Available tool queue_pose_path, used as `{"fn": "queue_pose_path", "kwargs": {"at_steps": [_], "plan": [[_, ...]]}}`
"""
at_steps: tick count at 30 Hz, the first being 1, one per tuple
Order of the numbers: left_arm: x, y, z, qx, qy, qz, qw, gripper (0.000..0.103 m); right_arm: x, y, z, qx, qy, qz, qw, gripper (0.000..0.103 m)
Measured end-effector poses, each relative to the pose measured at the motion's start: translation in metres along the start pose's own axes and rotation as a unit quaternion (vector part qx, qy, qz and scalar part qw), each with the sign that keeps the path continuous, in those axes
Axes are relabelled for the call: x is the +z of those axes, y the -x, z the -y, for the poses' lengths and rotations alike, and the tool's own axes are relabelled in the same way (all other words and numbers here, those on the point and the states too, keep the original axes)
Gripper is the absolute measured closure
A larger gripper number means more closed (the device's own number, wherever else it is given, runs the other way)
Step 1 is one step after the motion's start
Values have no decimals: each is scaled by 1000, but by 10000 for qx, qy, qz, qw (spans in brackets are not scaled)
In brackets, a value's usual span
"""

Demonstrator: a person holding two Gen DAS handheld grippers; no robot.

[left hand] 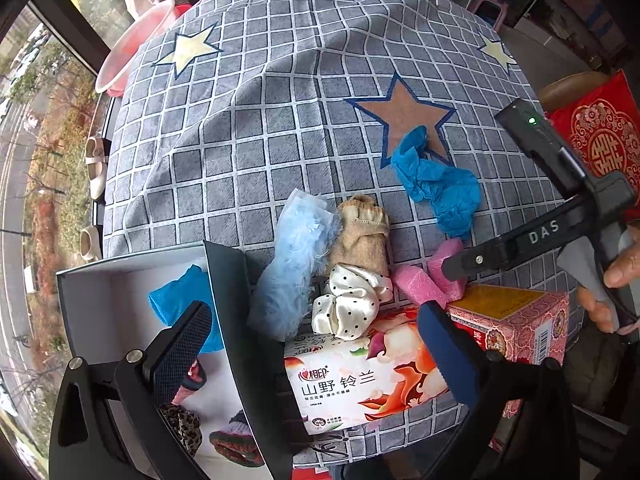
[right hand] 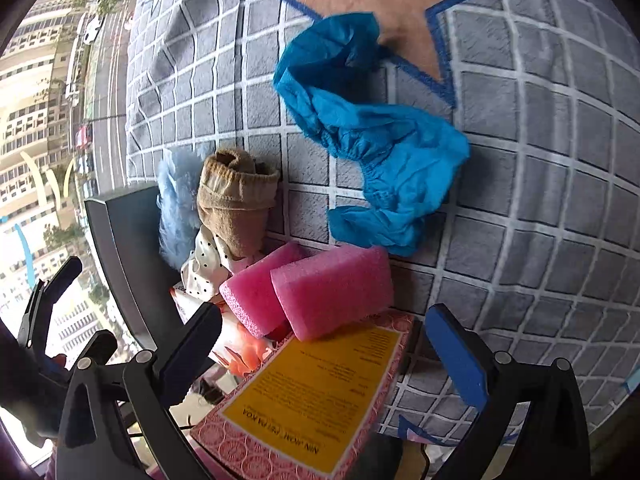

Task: Organize soft objects
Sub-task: 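Grasp the pink foam block with the right tool while the left tool grasps the blue cloth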

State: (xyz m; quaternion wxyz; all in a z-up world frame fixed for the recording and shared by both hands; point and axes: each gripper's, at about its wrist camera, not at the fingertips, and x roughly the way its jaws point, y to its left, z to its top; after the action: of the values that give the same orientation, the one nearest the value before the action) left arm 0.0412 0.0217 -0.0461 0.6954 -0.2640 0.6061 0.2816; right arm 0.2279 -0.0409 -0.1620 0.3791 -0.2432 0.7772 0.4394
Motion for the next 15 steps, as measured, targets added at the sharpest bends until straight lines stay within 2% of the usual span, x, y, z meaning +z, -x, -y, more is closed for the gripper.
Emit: {"fn": "queue_pose_path", "kwargs": {"at_steps": [3, 6, 9, 13, 15], "plan": [[0, -2, -2, 57, 97, -59, 9999, 0, 12, -28, -2, -61, 231, -538, 9983, 0], [4, -2, 0, 91, 97, -87, 9999, 0, 18, -44, 4, -657, 295, -729, 9947, 0], [10, -5, 6, 93, 38, -104, 9999, 0, 14, -38, 18, -1293, 210, -341, 9908, 0], [21, -8, 15, 28, -36, -113, 9999, 0, 5, -9, 59, -1808, -266, 322, 9826, 0], [26, -9, 21, 23, -125, -109, 9999, 0, 2, 11, 86, -1859, -696, 631, 9781, 0]]}}
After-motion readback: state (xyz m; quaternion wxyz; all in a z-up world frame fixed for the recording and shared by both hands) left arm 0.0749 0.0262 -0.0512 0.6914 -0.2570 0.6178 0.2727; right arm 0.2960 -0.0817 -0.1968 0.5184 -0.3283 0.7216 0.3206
